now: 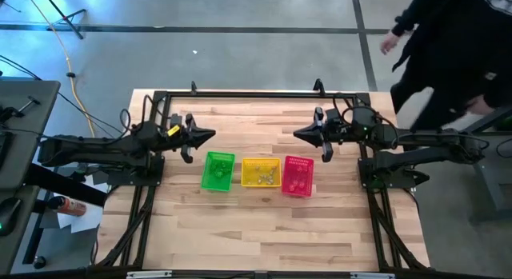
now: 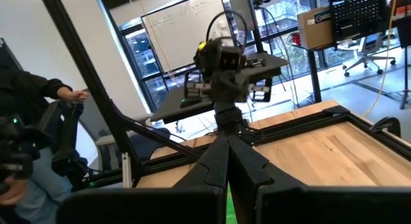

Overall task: Sort Halloween decoration
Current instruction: Return to Home Position

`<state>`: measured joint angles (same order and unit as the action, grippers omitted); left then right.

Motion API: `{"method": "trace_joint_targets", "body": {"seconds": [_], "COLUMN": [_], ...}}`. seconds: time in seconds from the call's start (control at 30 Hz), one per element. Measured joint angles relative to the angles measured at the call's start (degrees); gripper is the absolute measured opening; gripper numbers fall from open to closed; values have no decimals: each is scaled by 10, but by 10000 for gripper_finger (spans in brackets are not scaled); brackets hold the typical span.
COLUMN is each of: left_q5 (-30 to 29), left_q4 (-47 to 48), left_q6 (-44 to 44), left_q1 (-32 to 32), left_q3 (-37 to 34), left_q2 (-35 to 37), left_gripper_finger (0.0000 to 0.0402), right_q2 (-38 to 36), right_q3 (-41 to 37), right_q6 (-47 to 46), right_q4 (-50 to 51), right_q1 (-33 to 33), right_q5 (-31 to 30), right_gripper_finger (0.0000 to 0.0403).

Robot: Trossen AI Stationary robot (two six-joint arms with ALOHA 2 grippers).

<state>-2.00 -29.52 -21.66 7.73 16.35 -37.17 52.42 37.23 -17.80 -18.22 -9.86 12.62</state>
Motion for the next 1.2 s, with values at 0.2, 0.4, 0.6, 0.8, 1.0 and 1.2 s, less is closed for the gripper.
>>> {"method": "trace_joint_targets", "body": {"seconds": [0.2,0.4,0.6,0.8,1.0,1.2], "left_q5": [-32,-81,-78,-77,-78,-96], "left_q4": [-80,-103,-47,71,120,171], "left_q6": [-17,-12,22,8,-6,-14], "left_q1": [-35,-60,-59,-59,-59,-59], "left_q3": [-67,-114,-119,-119,-119,-119], "left_q2": [0,10,61,134,196,231], "left_gripper_finger": [2,1,0,0,0,0], "right_q2": [0,0,0,-17,-62,-99], "right_q3": [0,0,0,1,1,1], "right_q6": [-2,-12,-19,-17,-14,10], "right_q4": [0,0,0,34,90,144], "right_q1": [-8,-8,-8,-8,-7,12], "right_q5": [0,0,16,23,23,14], "right_gripper_finger": [0,0,0,0,0,0]}}
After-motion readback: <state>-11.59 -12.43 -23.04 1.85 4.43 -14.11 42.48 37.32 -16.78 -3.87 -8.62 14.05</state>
